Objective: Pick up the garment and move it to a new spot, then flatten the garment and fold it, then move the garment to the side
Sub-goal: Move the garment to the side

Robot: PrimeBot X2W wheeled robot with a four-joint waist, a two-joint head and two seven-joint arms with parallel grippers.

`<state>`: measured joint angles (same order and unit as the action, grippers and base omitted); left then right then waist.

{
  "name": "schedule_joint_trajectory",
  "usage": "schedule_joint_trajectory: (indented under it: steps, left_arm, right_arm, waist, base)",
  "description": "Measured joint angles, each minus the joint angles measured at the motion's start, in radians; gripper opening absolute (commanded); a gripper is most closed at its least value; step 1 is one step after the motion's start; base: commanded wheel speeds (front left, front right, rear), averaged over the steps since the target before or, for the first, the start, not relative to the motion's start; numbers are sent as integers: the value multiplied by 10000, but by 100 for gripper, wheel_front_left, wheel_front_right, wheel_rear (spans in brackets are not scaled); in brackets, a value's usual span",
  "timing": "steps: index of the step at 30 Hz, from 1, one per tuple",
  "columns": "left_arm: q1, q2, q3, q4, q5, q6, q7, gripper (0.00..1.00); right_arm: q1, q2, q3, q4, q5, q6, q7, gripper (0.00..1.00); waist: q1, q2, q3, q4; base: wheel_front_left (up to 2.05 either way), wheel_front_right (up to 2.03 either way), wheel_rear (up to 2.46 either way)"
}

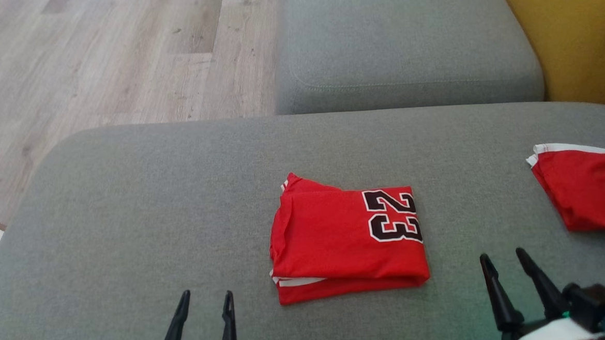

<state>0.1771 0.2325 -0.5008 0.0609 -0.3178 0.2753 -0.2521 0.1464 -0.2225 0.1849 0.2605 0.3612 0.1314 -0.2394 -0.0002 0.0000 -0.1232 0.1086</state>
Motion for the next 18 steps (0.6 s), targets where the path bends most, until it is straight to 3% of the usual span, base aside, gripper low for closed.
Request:
schedule_joint_trajectory:
  steps: [9,18]
  left_arm:
    - [151,-311,464,63,493,-226,0,100]
    - [361,-495,658,391,731,-566,0,100]
  right_arm:
    - [328,495,-437,123,-228,0,-84,100]
    - [337,589,-439,59,-313,0,-84,100]
  waist:
    - [1,0,-103,72]
    - [2,0,-101,30]
  base:
    - [0,0,0]
    - [0,0,0]
